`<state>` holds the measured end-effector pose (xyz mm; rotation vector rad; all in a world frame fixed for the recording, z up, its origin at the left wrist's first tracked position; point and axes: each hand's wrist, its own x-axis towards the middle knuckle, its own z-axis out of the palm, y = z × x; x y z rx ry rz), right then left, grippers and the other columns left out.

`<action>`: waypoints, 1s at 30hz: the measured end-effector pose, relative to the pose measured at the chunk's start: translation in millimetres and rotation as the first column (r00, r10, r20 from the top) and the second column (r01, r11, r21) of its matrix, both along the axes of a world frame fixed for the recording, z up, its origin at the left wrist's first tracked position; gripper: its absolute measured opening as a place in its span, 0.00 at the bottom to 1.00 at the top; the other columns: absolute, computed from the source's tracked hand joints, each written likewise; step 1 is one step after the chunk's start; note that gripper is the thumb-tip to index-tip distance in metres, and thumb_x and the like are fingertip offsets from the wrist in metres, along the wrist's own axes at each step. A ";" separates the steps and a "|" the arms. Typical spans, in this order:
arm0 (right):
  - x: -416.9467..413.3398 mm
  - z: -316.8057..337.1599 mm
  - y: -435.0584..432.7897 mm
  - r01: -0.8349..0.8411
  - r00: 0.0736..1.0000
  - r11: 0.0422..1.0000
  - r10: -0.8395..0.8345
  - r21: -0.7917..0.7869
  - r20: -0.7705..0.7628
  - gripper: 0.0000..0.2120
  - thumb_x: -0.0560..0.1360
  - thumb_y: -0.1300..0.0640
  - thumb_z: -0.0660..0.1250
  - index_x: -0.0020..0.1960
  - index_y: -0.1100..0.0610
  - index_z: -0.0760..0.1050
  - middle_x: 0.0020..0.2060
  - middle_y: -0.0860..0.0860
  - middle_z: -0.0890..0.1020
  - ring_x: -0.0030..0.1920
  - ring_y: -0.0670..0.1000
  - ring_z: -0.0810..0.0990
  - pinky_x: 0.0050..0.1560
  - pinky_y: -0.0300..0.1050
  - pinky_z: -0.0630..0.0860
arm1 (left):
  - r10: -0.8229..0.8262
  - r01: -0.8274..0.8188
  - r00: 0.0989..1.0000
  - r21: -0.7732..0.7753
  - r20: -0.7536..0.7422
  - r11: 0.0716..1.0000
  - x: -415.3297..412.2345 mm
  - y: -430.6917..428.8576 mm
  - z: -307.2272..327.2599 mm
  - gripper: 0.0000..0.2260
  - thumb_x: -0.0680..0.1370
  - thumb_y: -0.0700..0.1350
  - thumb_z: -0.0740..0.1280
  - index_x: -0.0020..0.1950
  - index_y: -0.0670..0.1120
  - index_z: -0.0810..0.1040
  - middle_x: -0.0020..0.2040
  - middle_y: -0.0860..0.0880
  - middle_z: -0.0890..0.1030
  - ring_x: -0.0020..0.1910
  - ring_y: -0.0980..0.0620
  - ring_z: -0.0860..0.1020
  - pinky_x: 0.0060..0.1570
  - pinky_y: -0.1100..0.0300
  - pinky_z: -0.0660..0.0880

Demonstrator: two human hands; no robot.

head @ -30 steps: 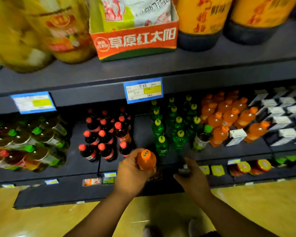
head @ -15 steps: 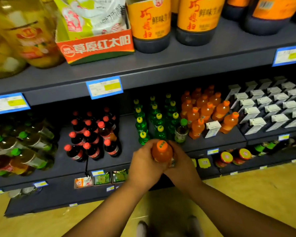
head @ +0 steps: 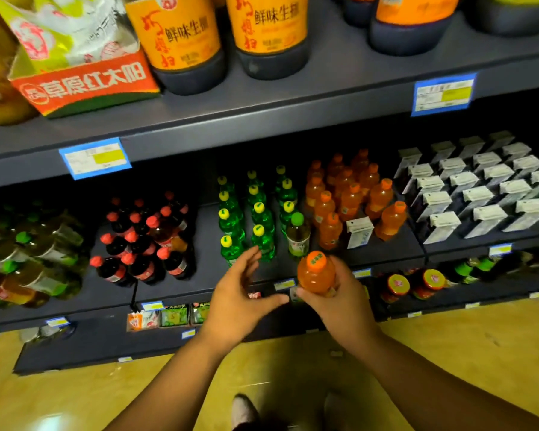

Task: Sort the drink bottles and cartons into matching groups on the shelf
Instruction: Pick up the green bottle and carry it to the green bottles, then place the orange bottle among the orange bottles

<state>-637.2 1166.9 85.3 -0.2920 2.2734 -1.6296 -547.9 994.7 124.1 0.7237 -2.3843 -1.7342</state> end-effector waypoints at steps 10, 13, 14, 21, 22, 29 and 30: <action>-42.8 19.5 35.4 0.035 0.999 0.999 -0.035 -0.040 0.004 0.23 0.66 0.54 0.80 0.57 0.41 0.76 0.49 0.42 0.83 0.48 0.39 0.81 0.50 0.41 0.75 | 0.078 -0.076 0.997 0.072 -0.024 0.994 4.5 -9.6 -11.8 0.34 0.69 0.28 0.76 0.72 0.47 0.71 0.70 0.51 0.75 0.62 0.70 0.75 0.40 0.78 0.74; -52.5 22.1 39.2 0.053 0.999 0.998 -0.054 -0.045 -0.009 0.24 0.67 0.57 0.80 0.60 0.48 0.76 0.50 0.43 0.83 0.49 0.39 0.81 0.49 0.37 0.74 | 0.073 -0.069 0.996 0.087 -0.048 0.994 -6.3 -14.7 -12.4 0.33 0.69 0.29 0.76 0.69 0.50 0.72 0.69 0.52 0.76 0.63 0.68 0.76 0.38 0.79 0.74; -54.8 23.0 39.3 0.062 0.998 0.997 -0.063 -0.042 -0.012 0.25 0.67 0.57 0.80 0.61 0.49 0.76 0.52 0.43 0.83 0.51 0.40 0.81 0.48 0.36 0.74 | 0.075 -0.069 0.996 0.099 -0.057 0.993 -9.9 -17.4 -13.4 0.32 0.70 0.30 0.76 0.69 0.51 0.72 0.69 0.53 0.76 0.61 0.70 0.76 0.37 0.79 0.73; -65.3 24.2 45.1 0.117 0.993 0.990 -0.116 -0.079 0.012 0.25 0.67 0.59 0.80 0.61 0.48 0.77 0.52 0.42 0.84 0.50 0.39 0.82 0.47 0.38 0.76 | 0.031 -0.024 0.997 0.084 -0.074 0.996 -37.3 -14.5 -26.8 0.34 0.68 0.35 0.80 0.70 0.52 0.72 0.70 0.55 0.76 0.69 0.67 0.70 0.65 0.76 0.67; -67.0 23.5 46.6 0.127 0.992 0.989 -0.126 -0.082 0.018 0.25 0.67 0.58 0.80 0.61 0.48 0.77 0.52 0.43 0.84 0.51 0.40 0.82 0.48 0.39 0.76 | 0.017 -0.011 0.997 0.082 -0.072 0.997 -41.2 -10.9 -29.6 0.34 0.67 0.35 0.80 0.70 0.51 0.73 0.70 0.55 0.76 0.69 0.69 0.71 0.66 0.74 0.67; -79.4 10.6 65.7 0.170 0.985 0.984 -0.168 -0.045 0.029 0.25 0.66 0.55 0.80 0.61 0.49 0.77 0.52 0.43 0.84 0.53 0.44 0.82 0.49 0.40 0.75 | -0.012 0.014 0.998 0.045 -0.054 0.999 -54.9 19.0 -42.5 0.33 0.68 0.34 0.80 0.64 0.60 0.73 0.65 0.63 0.77 0.69 0.66 0.73 0.68 0.69 0.68; -83.1 10.2 70.5 0.163 0.986 0.986 -0.162 -0.043 0.033 0.26 0.66 0.55 0.80 0.62 0.49 0.77 0.52 0.43 0.84 0.53 0.44 0.82 0.50 0.40 0.74 | -0.011 0.013 0.999 0.044 -0.052 0.999 -58.2 25.7 -43.6 0.33 0.68 0.34 0.80 0.64 0.60 0.73 0.66 0.62 0.77 0.69 0.66 0.72 0.68 0.68 0.69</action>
